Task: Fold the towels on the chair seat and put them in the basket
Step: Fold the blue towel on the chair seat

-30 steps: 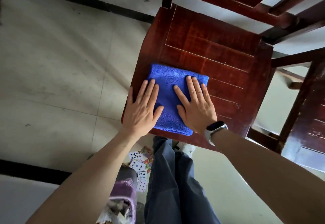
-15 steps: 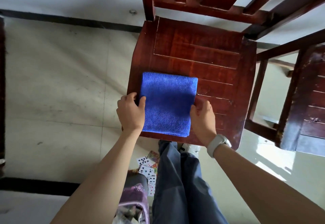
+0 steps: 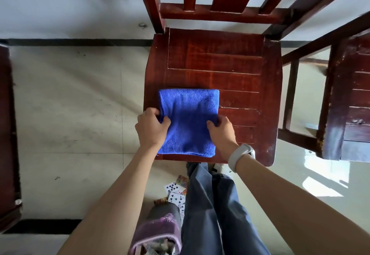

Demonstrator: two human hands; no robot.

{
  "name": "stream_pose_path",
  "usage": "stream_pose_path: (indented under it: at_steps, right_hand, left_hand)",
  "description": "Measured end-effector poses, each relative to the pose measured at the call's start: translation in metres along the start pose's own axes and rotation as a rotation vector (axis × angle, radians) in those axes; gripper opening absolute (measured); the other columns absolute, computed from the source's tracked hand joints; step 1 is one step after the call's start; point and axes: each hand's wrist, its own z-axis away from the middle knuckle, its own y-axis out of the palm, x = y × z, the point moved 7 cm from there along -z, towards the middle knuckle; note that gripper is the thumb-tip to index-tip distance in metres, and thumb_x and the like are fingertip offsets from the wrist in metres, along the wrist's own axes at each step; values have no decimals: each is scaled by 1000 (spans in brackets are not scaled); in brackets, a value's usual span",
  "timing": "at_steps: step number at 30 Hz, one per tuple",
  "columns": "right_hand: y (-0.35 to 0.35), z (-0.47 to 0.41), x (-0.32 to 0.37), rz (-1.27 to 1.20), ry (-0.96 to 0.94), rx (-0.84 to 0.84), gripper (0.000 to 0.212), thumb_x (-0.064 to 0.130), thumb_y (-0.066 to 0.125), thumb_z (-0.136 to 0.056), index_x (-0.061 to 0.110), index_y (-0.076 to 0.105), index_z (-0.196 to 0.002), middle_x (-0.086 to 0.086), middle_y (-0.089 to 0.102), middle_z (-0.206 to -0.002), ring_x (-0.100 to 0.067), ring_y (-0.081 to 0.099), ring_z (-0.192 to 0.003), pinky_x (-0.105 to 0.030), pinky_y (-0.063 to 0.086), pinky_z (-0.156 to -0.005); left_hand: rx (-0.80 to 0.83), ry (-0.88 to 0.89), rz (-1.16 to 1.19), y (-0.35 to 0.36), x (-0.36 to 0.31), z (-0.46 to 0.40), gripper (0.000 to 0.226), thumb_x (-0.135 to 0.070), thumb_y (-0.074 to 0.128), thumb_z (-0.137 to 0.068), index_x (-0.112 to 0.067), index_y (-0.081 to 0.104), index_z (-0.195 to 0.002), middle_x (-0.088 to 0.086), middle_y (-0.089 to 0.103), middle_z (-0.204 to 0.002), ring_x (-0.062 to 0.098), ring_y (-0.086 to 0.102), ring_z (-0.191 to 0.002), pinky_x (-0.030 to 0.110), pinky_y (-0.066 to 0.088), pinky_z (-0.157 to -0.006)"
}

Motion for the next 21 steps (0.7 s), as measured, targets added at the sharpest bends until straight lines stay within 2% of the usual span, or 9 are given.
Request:
stream_pose_path:
  at_steps: [2, 4, 8, 9, 12, 15, 17, 19, 21]
  right_hand:
    - [-4, 3, -3, -76, -8, 11, 29, 14, 53, -88, -1, 50, -113, -12, 53, -101, -23, 50, -89, -30, 39, -75]
    - [-12, 8, -8, -124, -5, 22, 26, 12, 53, -88, 1, 50, -112, -8, 52, -98, -20, 48, -86, -28, 37, -71]
    - [-41, 25, -18, -209, -47, 29, 31, 7, 53, -88, 4, 49, -119, -11, 56, -107, -18, 50, -90, -27, 39, -77]
    - [-51, 31, -21, -231, -60, 31, 36, 5, 52, -89, 5, 47, -124, -8, 55, -111, -17, 50, -94, -25, 39, -80]
    - [-86, 53, -35, -283, -80, 30, 46, 2, 50, -89, 8, 40, -134, -4, 52, -120, -17, 50, -105, -25, 41, -91]
    - [-124, 79, -56, -353, -87, -4, 47, 0, 49, -90, 7, 40, -135, -5, 54, -119, -15, 51, -101, -26, 42, -90]
    - [-146, 95, -73, -447, -82, -11, 43, -2, 47, -90, 8, 42, -132, -7, 60, -106, -16, 55, -87, -20, 48, -80]
    - [-179, 114, -97, -477, -81, -52, 41, -1, 46, -90, 12, 44, -129, -4, 59, -88, -13, 55, -74, -9, 47, -60]
    - [-211, 131, -125, -511, -70, -106, 41, 1, 47, -90, 13, 45, -130, -10, 59, -89, -18, 55, -75, -9, 45, -56]
  left_hand:
    - [38, -35, 203, 3, 3, 6, 19, -19, 60, -83, -7, 54, -96, 4, 61, -86, 24, 57, -82, 23, 37, -69]
    - [51, -75, 355, 3, 4, 13, 20, -17, 61, -84, -7, 54, -99, 4, 61, -90, 18, 57, -82, 18, 38, -68]
    - [68, -56, 517, -1, -9, 36, 17, -13, 61, -85, -9, 57, -100, 3, 63, -91, 16, 60, -85, 7, 44, -66]
    - [78, -32, 508, -2, -16, 44, 18, -13, 60, -85, -9, 58, -102, 4, 64, -93, 15, 61, -86, 7, 45, -68]
    - [90, 52, 421, -2, -41, 75, 24, -14, 60, -86, -6, 61, -109, 8, 67, -100, 17, 61, -90, 25, 48, -80]
    - [96, 100, 366, 2, -70, 112, 27, -13, 59, -86, -5, 61, -112, 11, 67, -105, 23, 62, -96, 35, 48, -89]
    - [116, 120, 364, 6, -89, 136, 28, -13, 59, -87, -5, 61, -113, 12, 67, -108, 24, 61, -100, 39, 47, -93]
    - [137, 168, 326, 14, -115, 167, 28, -14, 59, -87, -6, 62, -113, 11, 67, -110, 24, 61, -102, 39, 46, -94]
    - [152, 232, 285, 23, -145, 201, 27, -13, 60, -86, -6, 62, -112, 10, 67, -111, 24, 61, -102, 38, 46, -94]
